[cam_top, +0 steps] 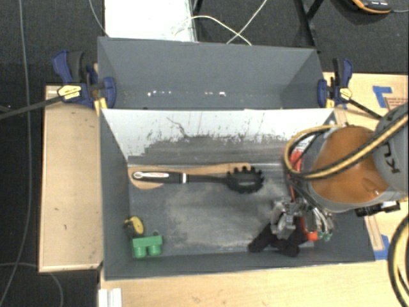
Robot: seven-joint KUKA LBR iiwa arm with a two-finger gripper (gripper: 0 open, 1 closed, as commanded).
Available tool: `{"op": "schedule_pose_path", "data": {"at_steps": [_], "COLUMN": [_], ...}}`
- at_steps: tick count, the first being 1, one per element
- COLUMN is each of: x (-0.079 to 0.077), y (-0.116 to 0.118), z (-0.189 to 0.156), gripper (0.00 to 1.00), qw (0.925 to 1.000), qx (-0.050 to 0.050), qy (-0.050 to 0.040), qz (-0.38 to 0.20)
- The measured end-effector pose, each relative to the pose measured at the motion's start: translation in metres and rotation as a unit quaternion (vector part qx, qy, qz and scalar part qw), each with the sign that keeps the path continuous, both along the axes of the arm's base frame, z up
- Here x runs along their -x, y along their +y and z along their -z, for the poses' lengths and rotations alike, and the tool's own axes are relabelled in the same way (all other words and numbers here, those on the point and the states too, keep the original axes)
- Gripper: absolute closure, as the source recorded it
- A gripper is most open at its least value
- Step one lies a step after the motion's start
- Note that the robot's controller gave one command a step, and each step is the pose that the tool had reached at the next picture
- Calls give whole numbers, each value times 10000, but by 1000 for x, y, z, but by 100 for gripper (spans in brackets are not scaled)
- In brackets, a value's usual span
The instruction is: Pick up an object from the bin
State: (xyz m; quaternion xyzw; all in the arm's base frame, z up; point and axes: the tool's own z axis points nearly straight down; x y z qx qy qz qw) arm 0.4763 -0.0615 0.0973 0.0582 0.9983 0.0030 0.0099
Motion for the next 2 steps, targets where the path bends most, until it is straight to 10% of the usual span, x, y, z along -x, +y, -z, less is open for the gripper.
{"op": "schedule_pose_path", "data": {"at_steps": [2], "x": [0], "y": [0], "z": [0], "gripper": [100], "qw": [10000], "qx": [-1], "qy": [0], "qz": [5]}}
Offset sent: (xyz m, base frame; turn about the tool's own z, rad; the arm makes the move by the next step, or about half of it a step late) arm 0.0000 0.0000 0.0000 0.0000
